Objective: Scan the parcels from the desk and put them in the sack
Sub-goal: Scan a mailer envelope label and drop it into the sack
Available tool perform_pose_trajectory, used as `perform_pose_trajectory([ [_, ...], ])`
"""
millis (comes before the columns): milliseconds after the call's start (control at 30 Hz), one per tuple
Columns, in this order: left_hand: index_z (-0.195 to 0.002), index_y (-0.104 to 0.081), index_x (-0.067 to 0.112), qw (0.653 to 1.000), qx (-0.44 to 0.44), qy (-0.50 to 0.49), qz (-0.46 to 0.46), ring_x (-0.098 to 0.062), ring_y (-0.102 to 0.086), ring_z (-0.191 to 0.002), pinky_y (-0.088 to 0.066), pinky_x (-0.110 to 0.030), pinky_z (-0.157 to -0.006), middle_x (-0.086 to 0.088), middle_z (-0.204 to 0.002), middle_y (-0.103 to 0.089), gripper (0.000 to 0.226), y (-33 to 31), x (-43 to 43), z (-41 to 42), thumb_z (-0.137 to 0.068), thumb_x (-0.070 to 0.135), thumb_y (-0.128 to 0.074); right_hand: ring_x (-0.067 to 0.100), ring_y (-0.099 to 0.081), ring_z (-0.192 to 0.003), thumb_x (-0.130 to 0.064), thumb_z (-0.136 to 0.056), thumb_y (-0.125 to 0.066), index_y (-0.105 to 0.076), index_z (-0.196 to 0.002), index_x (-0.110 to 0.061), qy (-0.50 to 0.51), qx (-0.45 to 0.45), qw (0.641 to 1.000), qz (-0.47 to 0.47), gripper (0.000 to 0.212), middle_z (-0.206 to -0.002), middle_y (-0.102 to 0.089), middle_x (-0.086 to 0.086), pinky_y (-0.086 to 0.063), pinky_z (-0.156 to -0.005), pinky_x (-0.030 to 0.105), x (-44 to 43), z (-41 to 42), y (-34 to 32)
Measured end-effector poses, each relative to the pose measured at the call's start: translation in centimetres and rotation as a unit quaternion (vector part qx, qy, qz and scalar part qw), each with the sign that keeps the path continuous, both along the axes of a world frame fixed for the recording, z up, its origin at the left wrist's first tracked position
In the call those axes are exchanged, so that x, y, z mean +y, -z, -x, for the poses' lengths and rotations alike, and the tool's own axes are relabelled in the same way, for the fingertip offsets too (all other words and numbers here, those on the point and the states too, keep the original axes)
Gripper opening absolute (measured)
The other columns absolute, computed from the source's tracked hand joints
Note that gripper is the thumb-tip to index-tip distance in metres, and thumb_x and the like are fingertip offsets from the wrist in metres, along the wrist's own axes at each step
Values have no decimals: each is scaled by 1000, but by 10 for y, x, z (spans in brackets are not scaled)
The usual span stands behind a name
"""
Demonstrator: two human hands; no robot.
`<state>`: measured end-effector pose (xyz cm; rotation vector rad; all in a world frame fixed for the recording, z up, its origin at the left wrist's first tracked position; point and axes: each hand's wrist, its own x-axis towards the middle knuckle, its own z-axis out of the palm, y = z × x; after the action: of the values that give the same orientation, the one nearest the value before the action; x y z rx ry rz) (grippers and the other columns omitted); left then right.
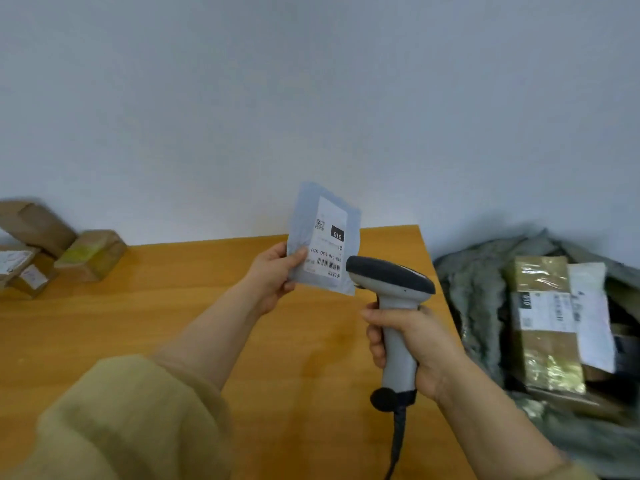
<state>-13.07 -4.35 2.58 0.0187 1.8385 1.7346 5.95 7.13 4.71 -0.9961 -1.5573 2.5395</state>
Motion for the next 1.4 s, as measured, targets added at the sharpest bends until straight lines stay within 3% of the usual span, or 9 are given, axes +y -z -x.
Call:
perform_pose_trajectory([
  [400, -107, -62, 13, 985, 14, 168, 36, -12, -42, -58, -27, -16, -34, -5, -86, -66, 14, 13, 191, -90, -96, 11, -54, 18, -43, -38, -2, -80, -68, -57, -71, -3, 165, -15, 986, 33, 15, -49, -50, 9, -37, -41, 23, 120, -120, 5],
  [667, -109, -60, 8, 967, -68, 242, 32, -13, -60, -62, -38, -18, -42, -10, -95, -68, 16, 33, 261, -143, -97, 6, -50, 18, -44, -38, -4, -80, -70, -63, -74, -6, 283, 16, 957, 56, 9, -53, -53, 11, -38, -40, 23, 149, -151, 19],
  [767, -129, -50, 2, 963, -122, 240, -3, -26, -60, -100, -51, -25, -71, -18, -130, -56, 33, 57, 288, -153, -97, -3, -45, 18, -44, -37, -4, -80, -69, -65, -84, -2, 297, 6, 953, 57, 7, -53, -52, 10, -38, -39, 23, 153, -147, 34],
  [867, -152, -7, 8, 962, -169, 207, -57, -27, -41, -133, -39, -35, -107, -13, -155, -22, 75, 69, 287, -145, -93, -6, -51, 18, -44, -38, -5, -79, -69, -65, -88, 0, 280, -12, 959, 43, 11, -53, -52, 10, -38, -39, 23, 148, -128, 49],
  [967, -152, -7, 10, 974, -147, 163, -54, -24, -32, -139, -29, -35, -114, -7, -156, -19, 73, 66, 236, -113, -95, -1, -51, 18, -45, -39, -7, -74, -70, -64, -96, 2, 208, -19, 976, 62, 25, -53, -51, 10, -38, -38, 24, 125, -85, 56],
  [1067, -150, -22, 10, 996, -51, 32, 67, -28, -43, -130, -38, -38, -108, -10, -149, -35, 62, 69, 135, -42, -95, 5, -52, 19, -45, -39, -12, -64, -72, -63, -98, 3, 78, -7, 994, 79, 39, -55, -52, 11, -39, -38, 25, 71, -12, 50],
  [1133, -146, -32, 11, 988, 7, -58, 143, -30, -51, -121, -43, -40, -103, -9, -138, -46, 53, 73, 48, 19, -95, 7, -47, 19, -46, -40, -9, -67, -71, -64, -97, 3, -7, 1, 997, 83, 33, -56, -52, 12, -40, -39, 26, 20, 49, 44],
  [1300, -143, -38, 9, 919, 121, -210, 312, -31, -51, -119, -46, -41, -97, -12, -139, -45, 50, 72, -171, 168, -94, 13, -50, 18, -49, -41, -4, -82, -67, -64, -95, 2, -155, 3, 984, 84, 15, -57, -55, 10, -43, -39, 27, -132, 214, 34],
  [1400, -140, -37, 6, 861, 161, -239, 419, -34, -36, -130, -38, -41, -105, -16, -145, -32, 57, 75, -275, 261, -90, 20, -59, 17, -50, -42, -6, -82, -68, -65, -93, 0, -182, 8, 980, 82, 12, -57, -56, 9, -44, -41, 25, -217, 311, 36],
])
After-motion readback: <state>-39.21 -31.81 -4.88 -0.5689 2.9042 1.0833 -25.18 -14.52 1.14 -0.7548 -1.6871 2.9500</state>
